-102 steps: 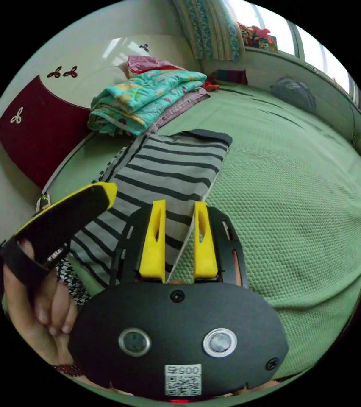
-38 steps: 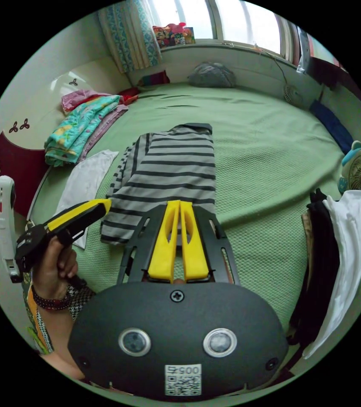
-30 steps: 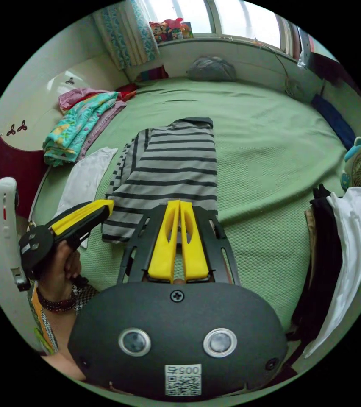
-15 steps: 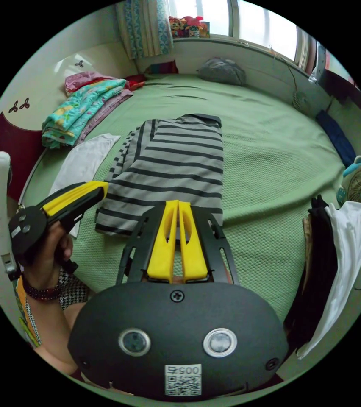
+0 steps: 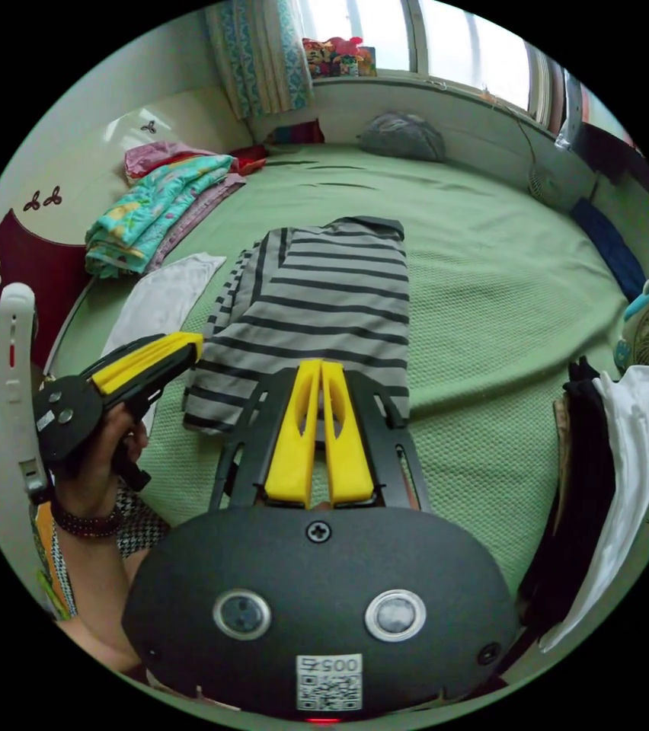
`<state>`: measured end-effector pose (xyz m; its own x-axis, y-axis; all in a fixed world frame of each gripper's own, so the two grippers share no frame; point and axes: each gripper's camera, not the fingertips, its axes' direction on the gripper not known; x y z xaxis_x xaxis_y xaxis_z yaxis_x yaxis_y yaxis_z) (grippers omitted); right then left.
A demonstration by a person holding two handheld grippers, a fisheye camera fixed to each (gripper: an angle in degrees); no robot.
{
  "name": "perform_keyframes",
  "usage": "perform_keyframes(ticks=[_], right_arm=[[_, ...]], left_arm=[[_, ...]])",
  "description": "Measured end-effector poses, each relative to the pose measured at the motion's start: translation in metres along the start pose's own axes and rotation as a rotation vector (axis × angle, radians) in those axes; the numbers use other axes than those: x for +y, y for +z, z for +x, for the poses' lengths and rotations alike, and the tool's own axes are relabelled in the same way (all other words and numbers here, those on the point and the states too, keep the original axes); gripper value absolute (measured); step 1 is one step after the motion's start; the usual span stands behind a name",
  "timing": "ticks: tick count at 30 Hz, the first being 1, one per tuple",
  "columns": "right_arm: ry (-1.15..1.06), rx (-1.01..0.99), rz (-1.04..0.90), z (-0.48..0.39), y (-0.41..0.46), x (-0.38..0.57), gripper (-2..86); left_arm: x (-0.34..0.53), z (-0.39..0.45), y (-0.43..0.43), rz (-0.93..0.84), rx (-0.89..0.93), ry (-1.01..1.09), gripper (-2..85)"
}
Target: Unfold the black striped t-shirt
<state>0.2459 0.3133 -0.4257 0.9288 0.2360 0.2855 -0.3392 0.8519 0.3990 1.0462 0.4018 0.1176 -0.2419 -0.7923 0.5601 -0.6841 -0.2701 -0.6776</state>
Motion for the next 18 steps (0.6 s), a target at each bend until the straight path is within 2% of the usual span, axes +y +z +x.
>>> perform_keyframes(ticks=[6, 12, 18], right_arm=[[0.091, -0.044, 0.034, 0.007, 0.015, 0.003, -1.0], [0.083, 0.005, -0.104, 0.003, 0.063, -0.001, -1.0], [0.015, 0.093, -0.151, -0.011, 0.080, -0.004, -1.0]], left_arm=[[-0.001, 0.006, 0.026, -0.032, 0.049, 0.011, -0.3], [-0.005, 0.018, 0.056, -0.076, 0.006, 0.035, -0.3], [-0.010, 0.023, 0.068, -0.094, -0.010, 0.045, -0.4]])
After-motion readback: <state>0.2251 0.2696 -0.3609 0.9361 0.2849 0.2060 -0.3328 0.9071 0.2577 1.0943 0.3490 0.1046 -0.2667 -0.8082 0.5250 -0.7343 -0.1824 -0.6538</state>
